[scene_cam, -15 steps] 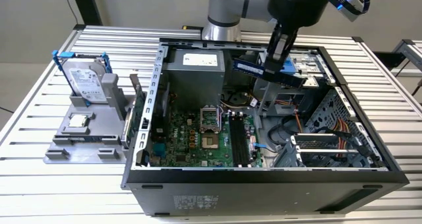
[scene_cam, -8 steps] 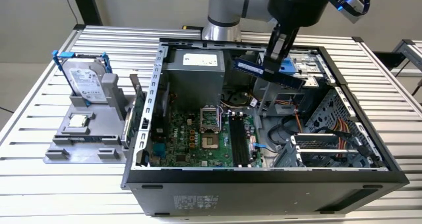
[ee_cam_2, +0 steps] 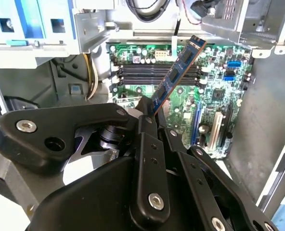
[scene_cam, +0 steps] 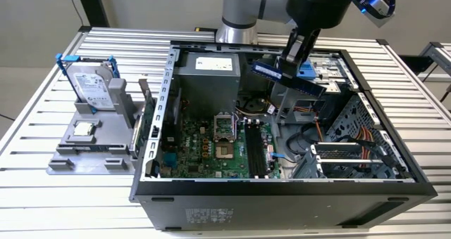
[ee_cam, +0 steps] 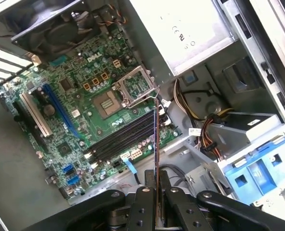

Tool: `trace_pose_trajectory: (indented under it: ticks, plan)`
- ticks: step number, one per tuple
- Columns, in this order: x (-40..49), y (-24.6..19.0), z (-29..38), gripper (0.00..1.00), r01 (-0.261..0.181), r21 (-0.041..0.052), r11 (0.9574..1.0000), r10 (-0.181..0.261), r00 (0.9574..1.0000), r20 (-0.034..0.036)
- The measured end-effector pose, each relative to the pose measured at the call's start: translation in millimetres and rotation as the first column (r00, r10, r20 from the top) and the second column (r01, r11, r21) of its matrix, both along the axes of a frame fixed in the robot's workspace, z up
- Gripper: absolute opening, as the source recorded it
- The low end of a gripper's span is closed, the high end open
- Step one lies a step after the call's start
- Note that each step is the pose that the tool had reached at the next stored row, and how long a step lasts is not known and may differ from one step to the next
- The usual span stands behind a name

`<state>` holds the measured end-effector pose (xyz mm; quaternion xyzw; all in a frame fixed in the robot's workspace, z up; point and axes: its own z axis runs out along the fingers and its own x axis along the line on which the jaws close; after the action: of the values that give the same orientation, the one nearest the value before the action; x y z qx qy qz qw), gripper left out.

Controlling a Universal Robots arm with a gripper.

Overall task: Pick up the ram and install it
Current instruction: 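Insert the ram into the slot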

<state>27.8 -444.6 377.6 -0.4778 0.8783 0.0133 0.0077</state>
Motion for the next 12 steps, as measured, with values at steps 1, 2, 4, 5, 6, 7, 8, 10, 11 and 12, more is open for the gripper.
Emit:
trace_pose_trajectory:
  ticks: [1, 2, 4, 5, 6, 7, 8, 10, 11, 12]
  plan:
    - [0.0, 0.0, 0.0, 0.0, 0.008, 0.0, 1.0, -0.008, 1.0, 0.0]
    - [0.0, 0.0, 0.0, 0.0, 0.018, 0.0, 0.9998, -0.018, 0.9998, 0.0]
    - [0.0, 0.0, 0.0, 0.0, 0.036, 0.0, 0.9994, -0.036, 0.9994, 0.0]
    - [0.0, 0.0, -0.1, 0.0, 0.045, 0.0, 0.999, -0.045, 0.999, 0.0]
    - [0.0, 0.0, -0.1, 0.0, 0.054, 0.0, 0.9986, -0.054, 0.9986, 0.0]
    - [0.0, 0.0, -0.2, 0.0, 0.063, 0.0002, 0.998, -0.063, 0.998, 0.0]
    - [0.0, 0.0, -0.2, 0.0, 0.073, 0.0001, 0.9974, -0.073, 0.9974, 0.0]
    - [0.0, 0.0, -0.1, 0.0, 0.092, 0.0001, 0.9958, -0.092, 0.9958, 0.0]
    - [0.0, 0.0, -0.2, 0.0, 0.101, 0.0001, 0.9949, -0.101, 0.9949, 0.0]
    - [0.0, 0.0, -0.2, 0.0, 0.11, 0.0, 0.9939, -0.11, 0.9939, 0.0]
